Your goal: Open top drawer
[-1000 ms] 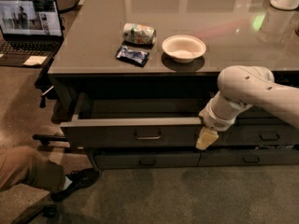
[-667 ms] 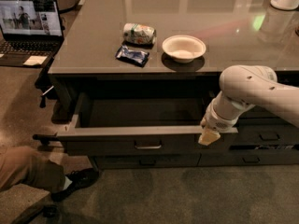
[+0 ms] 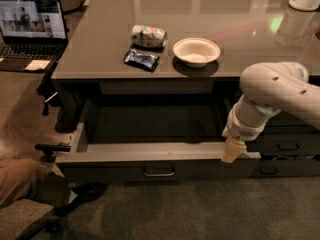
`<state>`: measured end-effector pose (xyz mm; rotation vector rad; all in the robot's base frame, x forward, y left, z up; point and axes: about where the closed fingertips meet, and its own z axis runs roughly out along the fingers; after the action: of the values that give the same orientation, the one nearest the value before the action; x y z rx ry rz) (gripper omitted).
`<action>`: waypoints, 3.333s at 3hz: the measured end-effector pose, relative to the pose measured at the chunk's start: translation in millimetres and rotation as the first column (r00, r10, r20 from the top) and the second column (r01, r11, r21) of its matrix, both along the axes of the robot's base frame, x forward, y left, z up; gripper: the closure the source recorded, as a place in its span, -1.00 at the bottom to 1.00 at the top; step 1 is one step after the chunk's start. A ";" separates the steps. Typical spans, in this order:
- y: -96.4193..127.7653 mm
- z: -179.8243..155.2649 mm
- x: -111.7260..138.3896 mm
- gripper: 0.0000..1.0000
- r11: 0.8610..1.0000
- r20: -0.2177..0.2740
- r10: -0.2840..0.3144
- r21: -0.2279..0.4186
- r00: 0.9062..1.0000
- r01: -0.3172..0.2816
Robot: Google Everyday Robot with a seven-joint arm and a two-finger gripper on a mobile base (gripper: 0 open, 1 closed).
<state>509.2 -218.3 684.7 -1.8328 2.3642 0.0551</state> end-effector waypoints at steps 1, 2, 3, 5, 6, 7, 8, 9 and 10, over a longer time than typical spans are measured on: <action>-6.9 30.6 -7.4 -0.75 0.998 0.007 0.027 -0.052 1.000 -0.027; -7.4 57.0 -1.4 -1.00 0.997 0.050 0.050 -0.067 0.997 -0.047; -2.3 68.6 19.2 -0.64 0.996 0.119 0.062 -0.066 0.991 -0.054; 17.5 44.0 60.1 0.30 0.999 0.215 0.044 0.003 0.976 -0.045; 27.1 8.8 67.9 0.76 0.996 0.172 0.050 0.062 0.984 -0.062; 31.4 -19.3 67.2 1.00 0.993 0.113 0.065 0.094 0.991 -0.076; 29.1 -36.1 62.2 1.00 0.993 0.054 0.064 0.100 0.996 -0.069; 26.4 -43.3 56.3 0.63 0.994 0.006 0.064 0.090 0.998 -0.064; 24.1 -45.9 51.3 0.16 0.995 -0.035 0.071 0.069 0.997 -0.069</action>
Offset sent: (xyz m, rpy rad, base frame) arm 0.0089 -0.0071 0.0893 -0.0784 -0.1104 0.0750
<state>560.4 -194.3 638.8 -1.8991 2.2922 0.1770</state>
